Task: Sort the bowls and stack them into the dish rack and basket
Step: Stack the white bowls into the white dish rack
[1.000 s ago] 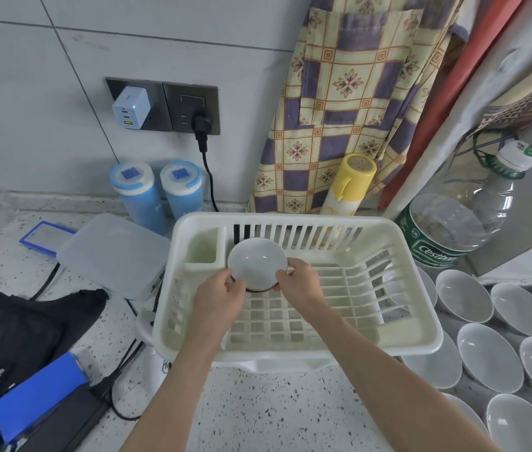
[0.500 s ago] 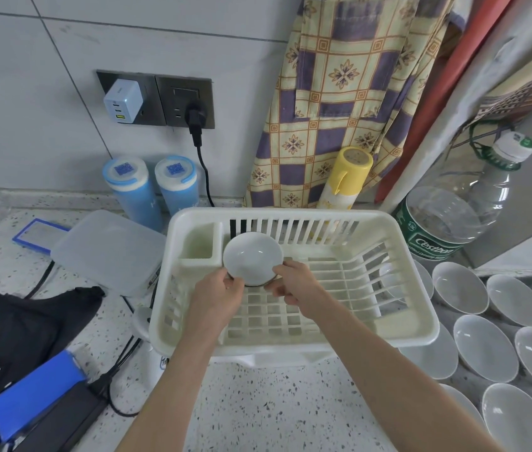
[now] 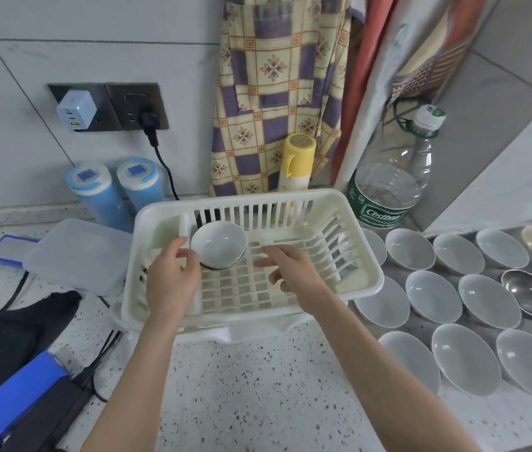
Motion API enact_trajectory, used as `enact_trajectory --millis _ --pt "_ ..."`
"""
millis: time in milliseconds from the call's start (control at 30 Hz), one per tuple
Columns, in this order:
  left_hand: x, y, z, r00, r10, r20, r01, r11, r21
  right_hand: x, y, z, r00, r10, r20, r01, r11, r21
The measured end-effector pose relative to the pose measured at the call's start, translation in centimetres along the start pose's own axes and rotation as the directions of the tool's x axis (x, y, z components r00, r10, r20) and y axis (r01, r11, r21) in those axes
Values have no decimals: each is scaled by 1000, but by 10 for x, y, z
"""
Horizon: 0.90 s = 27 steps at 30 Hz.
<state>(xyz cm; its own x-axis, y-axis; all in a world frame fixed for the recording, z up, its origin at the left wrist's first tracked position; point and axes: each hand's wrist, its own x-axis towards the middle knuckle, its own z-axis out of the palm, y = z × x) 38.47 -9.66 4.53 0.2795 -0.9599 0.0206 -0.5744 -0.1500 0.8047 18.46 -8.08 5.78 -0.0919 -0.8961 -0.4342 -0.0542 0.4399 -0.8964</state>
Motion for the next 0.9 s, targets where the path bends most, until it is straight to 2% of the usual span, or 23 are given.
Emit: enact_trajectory --millis 167,267,400,500,600,700,767,833,900 --pt "-56 18 6 978 209 4 -203 951 -232 -64 20 -47 988 -84 -129 109 972 207" --pt "-103 18 30 955 253 155 -196 930 -312 -94 42 -74 974 -51 -221 115 951 287" --pt "-166 6 74 892 96 442 14 971 -238 -123 79 -113 954 34 -299 77 932 353" --pt "-206 1 102 830 -43 556 112 990 -90 -139 109 -148 932 149 -332 -2 915 404" --pt "-235 9 127 773 -189 606 246 969 -12 -154 138 -184 920 250 -302 -108 902 418" --pt "-254 24 150 699 -334 632 419 908 17 -169 166 -215 917 346 -201 -257 894 368" --pt "-263 32 164 661 -390 641 479 877 40 -178 184 -232 886 436 -158 -369 870 328" --pt "-272 39 175 635 -431 642 511 857 70 -184 198 -247 849 502 -165 -434 841 323" --pt "-281 44 186 622 -458 635 554 831 56 -187 207 -260 831 518 -202 -429 828 361"
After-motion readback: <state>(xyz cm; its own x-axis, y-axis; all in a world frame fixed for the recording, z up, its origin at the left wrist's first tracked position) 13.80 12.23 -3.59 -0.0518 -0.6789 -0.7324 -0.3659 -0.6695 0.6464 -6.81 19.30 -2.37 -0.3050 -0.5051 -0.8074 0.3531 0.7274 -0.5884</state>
